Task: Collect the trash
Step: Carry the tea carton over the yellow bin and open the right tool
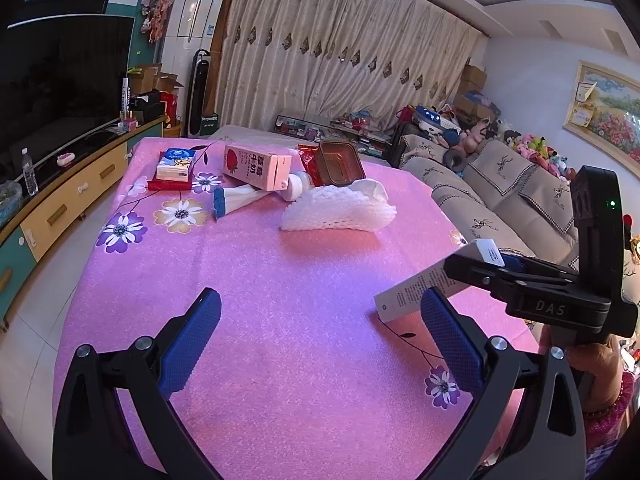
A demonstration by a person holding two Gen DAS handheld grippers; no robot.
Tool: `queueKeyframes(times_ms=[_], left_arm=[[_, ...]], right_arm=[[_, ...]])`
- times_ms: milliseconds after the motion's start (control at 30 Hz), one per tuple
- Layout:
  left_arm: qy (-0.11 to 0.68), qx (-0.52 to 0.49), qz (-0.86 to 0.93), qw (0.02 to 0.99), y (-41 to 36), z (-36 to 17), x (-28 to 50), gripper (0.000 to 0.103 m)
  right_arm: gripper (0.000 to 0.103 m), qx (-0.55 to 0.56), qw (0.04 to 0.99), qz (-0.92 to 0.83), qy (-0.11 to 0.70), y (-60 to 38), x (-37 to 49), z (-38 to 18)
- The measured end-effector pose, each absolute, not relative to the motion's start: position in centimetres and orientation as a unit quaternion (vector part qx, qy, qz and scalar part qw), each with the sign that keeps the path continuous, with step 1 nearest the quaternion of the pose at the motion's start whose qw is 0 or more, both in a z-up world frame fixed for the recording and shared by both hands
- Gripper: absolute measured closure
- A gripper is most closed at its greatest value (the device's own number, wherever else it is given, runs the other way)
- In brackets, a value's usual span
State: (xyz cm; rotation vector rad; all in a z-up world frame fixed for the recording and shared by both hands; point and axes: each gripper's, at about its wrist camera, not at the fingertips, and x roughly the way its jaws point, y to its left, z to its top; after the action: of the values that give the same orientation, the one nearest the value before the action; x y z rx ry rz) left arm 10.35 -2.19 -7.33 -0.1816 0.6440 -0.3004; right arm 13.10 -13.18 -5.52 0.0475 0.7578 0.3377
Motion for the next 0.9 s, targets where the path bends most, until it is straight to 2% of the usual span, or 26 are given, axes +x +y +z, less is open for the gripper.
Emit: queueKeyframes(times_ms=[400,733,900], left_arm=[[0.323,-0.082,-0.148,0.931,-2.9,-7.4,11.4,0.005],[0.330,-0.059,-0.170,0.927,-6.4,-7.4,13.1,0.005],[0.335,-0.056,-0.184,0.922,-8.2,-7.6,14.0,0.005]], right_arm=[[0.034,0.052,0.927,0.156,0.337,-17.2,13.7,-2.9],[0.034,0.110,0.950,-0.002,0.292,-32.7,13.7,-0.9],[0.034,0.125,0.934,-0.106,0.318,-40.7,14.9,-3.9]])
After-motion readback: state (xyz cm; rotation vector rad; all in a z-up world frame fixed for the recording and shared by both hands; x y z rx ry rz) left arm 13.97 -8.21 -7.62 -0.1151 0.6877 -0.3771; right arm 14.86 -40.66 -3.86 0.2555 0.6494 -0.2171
